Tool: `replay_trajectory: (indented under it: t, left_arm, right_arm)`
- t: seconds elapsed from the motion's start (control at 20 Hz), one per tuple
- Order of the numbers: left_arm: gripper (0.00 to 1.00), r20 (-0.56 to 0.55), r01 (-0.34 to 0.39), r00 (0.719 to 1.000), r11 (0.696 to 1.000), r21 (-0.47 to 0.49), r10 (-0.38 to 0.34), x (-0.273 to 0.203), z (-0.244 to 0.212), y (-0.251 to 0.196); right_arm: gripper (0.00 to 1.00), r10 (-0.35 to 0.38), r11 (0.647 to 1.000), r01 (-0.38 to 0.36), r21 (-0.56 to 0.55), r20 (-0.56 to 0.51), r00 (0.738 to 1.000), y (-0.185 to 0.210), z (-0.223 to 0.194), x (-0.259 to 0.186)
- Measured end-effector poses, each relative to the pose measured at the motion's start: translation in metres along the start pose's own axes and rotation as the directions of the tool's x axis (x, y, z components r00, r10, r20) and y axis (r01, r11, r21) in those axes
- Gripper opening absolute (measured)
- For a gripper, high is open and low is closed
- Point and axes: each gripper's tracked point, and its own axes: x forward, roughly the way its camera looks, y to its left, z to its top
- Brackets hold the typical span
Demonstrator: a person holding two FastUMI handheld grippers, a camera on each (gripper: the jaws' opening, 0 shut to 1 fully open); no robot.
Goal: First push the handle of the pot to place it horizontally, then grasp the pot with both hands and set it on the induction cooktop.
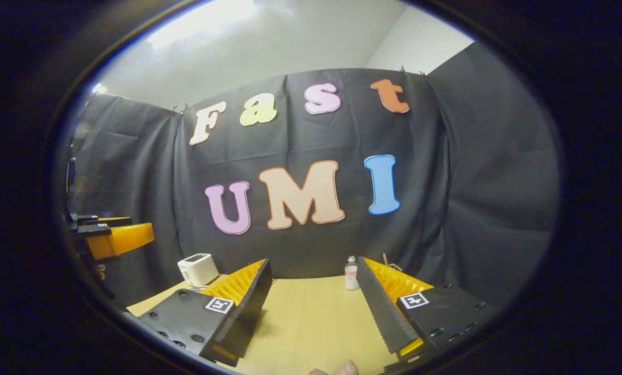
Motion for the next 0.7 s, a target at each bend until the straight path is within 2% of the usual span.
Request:
replay_trajectory:
  t: [0.1, 0.15, 0.25, 0.3, 0.4, 0.45, 0.65, 0.7]
  left_arm:
    - [1.00, 0.005, 0.006, 1.000, 1.000, -0.012, -0.006, -0.018, -0.001, 0.003]
    - [0.97, 0.012, -0.002, 1.000, 1.000, -0.024, 0.003, -0.031, 0.001, 0.009]
    - [1.00, 0.033, -0.019, 0.999, 0.999, -0.047, 0.020, -0.048, 0.003, 0.020]
    - [0.96, 0.028, -0.017, 0.999, 0.999, -0.049, 0.018, -0.055, -0.001, 0.023]
    - [1.00, 0.013, -0.011, 1.000, 0.999, -0.050, 0.012, -0.065, -0.009, 0.028]
    - [0.97, 0.009, -0.012, 1.000, 0.998, -0.056, 0.013, -0.069, -0.013, 0.032]
    - [0.97, 0.000, -0.027, 1.000, 0.996, -0.090, 0.027, -0.077, -0.026, 0.047]
    - [1.00, 0.004, -0.035, 0.999, 0.995, -0.089, 0.036, -0.080, -0.025, 0.053]
  right_arm:
    - [0.91, -0.006, 1.000, 0.005, -0.031, -0.010, 1.000, 0.006, 0.003, -0.011]
    - [0.91, -0.001, 0.999, 0.000, -0.043, -0.014, 1.000, 0.013, 0.007, -0.017]
    - [0.93, -0.013, 0.997, 0.012, -0.081, -0.009, 1.000, 0.014, 0.013, -0.031]
    - [0.93, -0.017, 0.996, 0.016, -0.088, -0.009, 1.000, 0.015, 0.015, -0.038]
    - [0.94, -0.026, 0.996, 0.026, -0.086, -0.006, 1.000, 0.025, 0.018, -0.052]
    - [0.94, -0.030, 0.995, 0.030, -0.092, -0.001, 1.000, 0.026, 0.020, -0.059]
    - [0.93, -0.038, 0.992, 0.035, -0.122, -0.024, 0.999, 0.035, 0.005, -0.074]
    - [0.94, -0.035, 0.993, 0.032, -0.116, -0.032, 0.999, 0.038, 0.002, -0.076]
